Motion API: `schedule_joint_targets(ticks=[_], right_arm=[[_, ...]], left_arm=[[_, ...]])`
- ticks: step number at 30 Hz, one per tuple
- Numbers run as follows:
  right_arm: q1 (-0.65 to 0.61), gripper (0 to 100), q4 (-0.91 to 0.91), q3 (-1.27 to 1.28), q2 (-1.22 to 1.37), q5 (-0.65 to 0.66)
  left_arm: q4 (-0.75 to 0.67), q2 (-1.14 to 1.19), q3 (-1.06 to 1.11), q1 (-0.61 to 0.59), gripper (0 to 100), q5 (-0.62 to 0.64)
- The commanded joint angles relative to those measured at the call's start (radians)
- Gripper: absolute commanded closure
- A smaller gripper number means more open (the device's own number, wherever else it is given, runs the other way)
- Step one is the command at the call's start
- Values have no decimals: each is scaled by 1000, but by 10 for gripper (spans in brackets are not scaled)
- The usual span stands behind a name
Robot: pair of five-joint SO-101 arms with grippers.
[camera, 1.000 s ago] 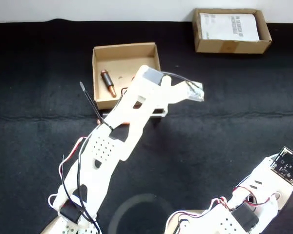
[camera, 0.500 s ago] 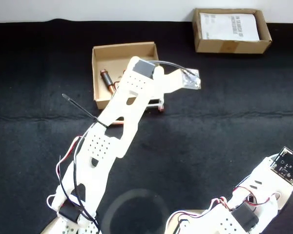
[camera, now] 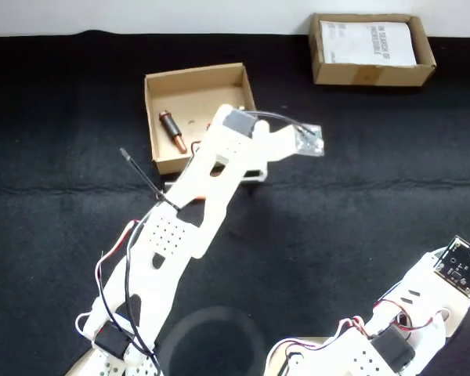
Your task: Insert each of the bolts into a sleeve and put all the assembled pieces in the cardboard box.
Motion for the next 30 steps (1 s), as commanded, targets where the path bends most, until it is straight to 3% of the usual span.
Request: schedule_joint_targets(ticks=[1, 5, 9, 15, 20, 26, 30], right_arm=[[1, 991, -25, 125, -4, 17], [1, 991, -25, 120, -4, 17], [2, 991, -25, 117, -4, 17], [5, 991, -58, 116, -4, 17], [-8, 991, -110, 116, -4, 15], [-191, 991, -104, 125, -4, 11], [-364, 991, -104, 117, -4, -18]], left_arm=[[-25, 4, -7, -4, 840, 5], [-28, 5, -5, -4, 844, 3], [-29, 5, -1, 1, 995, 2], [-21, -7, -8, -2, 992, 8], [132, -117, -133, -1, 992, 15], [141, -295, -341, -13, 992, 290], [158, -420, -355, -30, 991, 400]])
